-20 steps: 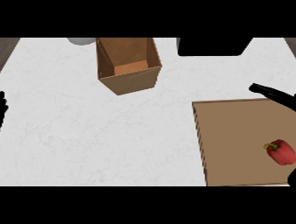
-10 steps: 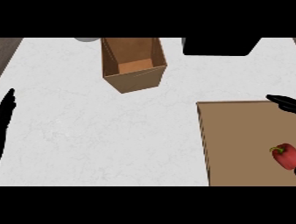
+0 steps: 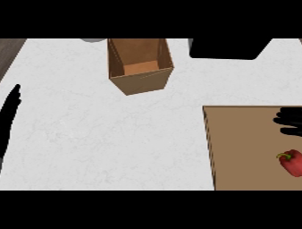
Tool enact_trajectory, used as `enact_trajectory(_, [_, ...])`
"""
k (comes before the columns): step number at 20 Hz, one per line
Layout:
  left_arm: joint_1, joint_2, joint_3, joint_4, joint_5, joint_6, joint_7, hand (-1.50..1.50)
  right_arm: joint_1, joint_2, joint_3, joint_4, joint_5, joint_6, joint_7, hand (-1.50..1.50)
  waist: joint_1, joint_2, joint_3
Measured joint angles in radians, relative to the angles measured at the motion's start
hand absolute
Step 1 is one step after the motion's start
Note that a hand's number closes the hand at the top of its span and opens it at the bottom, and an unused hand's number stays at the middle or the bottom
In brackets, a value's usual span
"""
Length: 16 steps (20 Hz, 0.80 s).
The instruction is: Pick the bell pepper from the tray and place it in the cardboard box
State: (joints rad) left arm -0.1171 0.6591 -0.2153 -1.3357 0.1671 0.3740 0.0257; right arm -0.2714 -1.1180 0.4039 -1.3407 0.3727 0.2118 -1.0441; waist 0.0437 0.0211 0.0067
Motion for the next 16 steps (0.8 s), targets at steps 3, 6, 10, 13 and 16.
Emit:
enact_trajectory(3, [-0.002,-0.004,0.003,0.014,-0.006,-0.002,0.000,0.00,-0.018,-0.004,0.054,0.048,0.127,-0.064,-0.025,-1.50,0.000,-0.004,-0.002])
enact_trajectory(6, [-0.010,-0.021,-0.003,0.026,-0.018,-0.002,0.004,0.00,-0.065,0.023,0.103,0.114,0.228,-0.095,-0.037,-1.50,-0.001,-0.007,-0.003])
enact_trajectory(10, [-0.012,-0.034,0.006,0.042,-0.035,-0.001,0.001,0.00,-0.107,0.080,0.151,0.203,0.339,-0.138,-0.047,-1.50,-0.011,-0.011,-0.005])
enact_trajectory(13, [-0.016,-0.035,0.022,0.048,-0.040,-0.016,0.005,0.00,-0.142,0.130,0.165,0.264,0.404,-0.168,-0.048,-1.50,-0.018,-0.014,-0.005])
enact_trajectory(16, [-0.018,-0.032,0.043,0.054,-0.046,-0.032,0.008,0.00,-0.165,0.180,0.170,0.336,0.455,-0.195,-0.057,-1.50,-0.022,-0.016,-0.005])
